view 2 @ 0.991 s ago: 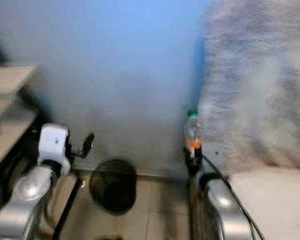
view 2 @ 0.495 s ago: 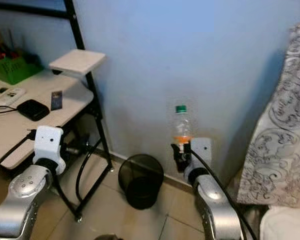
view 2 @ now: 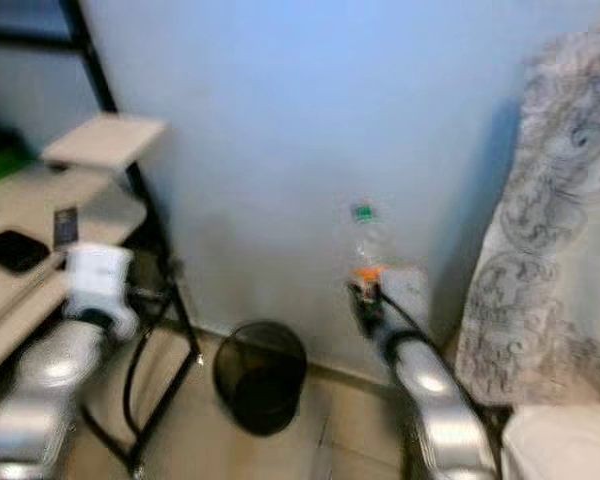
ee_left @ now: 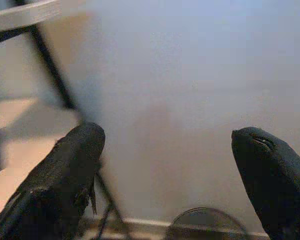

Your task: Clean up the room

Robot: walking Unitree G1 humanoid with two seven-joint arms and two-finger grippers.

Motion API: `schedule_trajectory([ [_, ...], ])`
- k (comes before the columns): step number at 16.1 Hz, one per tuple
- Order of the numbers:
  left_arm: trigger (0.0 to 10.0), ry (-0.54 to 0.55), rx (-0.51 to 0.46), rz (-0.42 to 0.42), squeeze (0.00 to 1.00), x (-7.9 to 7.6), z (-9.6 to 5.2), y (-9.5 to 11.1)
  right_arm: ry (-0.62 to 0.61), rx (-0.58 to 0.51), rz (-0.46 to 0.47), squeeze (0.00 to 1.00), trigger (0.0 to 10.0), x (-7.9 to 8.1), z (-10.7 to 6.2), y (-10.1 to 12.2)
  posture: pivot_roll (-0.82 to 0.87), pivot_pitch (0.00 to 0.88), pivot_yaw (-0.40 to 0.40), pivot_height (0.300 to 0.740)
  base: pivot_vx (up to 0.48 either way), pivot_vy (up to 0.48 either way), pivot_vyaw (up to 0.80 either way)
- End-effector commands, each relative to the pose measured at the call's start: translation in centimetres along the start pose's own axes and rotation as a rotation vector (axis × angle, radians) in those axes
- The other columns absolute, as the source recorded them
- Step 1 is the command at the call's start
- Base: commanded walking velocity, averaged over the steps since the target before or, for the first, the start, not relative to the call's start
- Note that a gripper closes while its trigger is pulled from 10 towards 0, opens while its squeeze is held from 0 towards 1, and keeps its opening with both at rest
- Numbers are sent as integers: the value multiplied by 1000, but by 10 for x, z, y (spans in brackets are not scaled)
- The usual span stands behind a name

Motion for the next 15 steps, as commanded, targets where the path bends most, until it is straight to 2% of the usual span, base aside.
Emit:
schedule_trajectory([
  [1,10000,29,15,22,0,11,-2,-4,33,-17,4,0,10000,12,3,5,45,0,17,740,334,0,0],
  [6,10000,10,11,29,0,6,-1,-3,46,-6,-28,0,10000,13,2,2,39,0,21,740,314,0,0],
  [8,10000,-3,9,32,0,4,-1,-2,79,3,-98,0,10000,17,2,3,35,0,22,740,304,0,619],
  [9,10000,-8,9,38,0,3,-2,-2,70,-1,-104,0,10000,15,2,3,35,0,21,740,296,0,800],
  [11,10000,-34,7,57,0,-1,-3,-2,59,7,-118,0,10000,11,3,2,37,0,16,740,274,0,0],
  [15,10000,-64,15,87,0,-8,-3,-4,171,71,-253,0,10000,12,4,-5,49,0,3,740,63,0,0],
])
Point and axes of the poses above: a point about 5 cm out from each wrist's last joint towards the gripper, its own z axis pointing out of the wrist towards the gripper, its own y axis along the axis of the wrist's last joint, x = y × z, the point moved 5 cm from there along z, pointing out of the wrist towards the gripper, and after that the axes turned 15 degrees about z, right-handed, at the moved point
